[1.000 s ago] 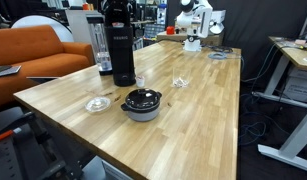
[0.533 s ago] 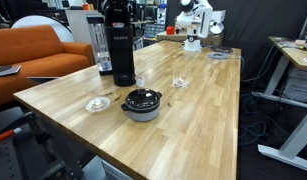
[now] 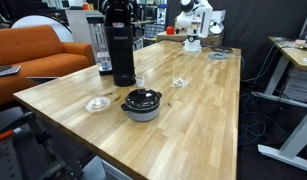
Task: Remove the capsule coffee from the coffee maker and place it on the table
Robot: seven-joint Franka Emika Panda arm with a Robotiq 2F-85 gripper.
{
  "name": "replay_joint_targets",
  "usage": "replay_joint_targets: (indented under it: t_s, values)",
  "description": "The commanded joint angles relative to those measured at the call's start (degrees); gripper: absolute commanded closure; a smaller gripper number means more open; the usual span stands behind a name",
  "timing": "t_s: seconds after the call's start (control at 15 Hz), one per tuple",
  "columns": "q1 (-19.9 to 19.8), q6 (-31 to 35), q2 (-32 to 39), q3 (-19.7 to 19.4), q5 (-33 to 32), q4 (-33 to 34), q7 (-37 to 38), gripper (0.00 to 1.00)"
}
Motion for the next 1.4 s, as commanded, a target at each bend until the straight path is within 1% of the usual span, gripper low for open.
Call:
replay_joint_targets:
  t_s: [0.0, 0.4, 0.47, 0.6, 0.93, 1.2, 1.33]
  values:
    - [-0.7, -1.6, 1.7, 0.5, 0.6, 2.8, -2.2, 0.00]
    - [-0.7, -2.4, 3.4, 0.8, 0.6, 4.9, -2.9, 0.00]
    - [-0.7, -2.4, 3.5, 0.9, 0.7, 5.0, -3.0, 0.06]
    - [-0.7, -2.5, 3.5, 0.9, 0.8, 5.3, -3.0, 0.34]
    - [-0.7, -3.6, 3.5, 1.1, 1.0, 5.6, -2.9, 0.67]
    - [-0.8, -4.0, 3.7, 1.1, 1.2, 5.9, -2.9, 0.71]
    - [-0.9, -4.3, 3.6, 1.1, 1.3, 6.2, -2.9, 0.76]
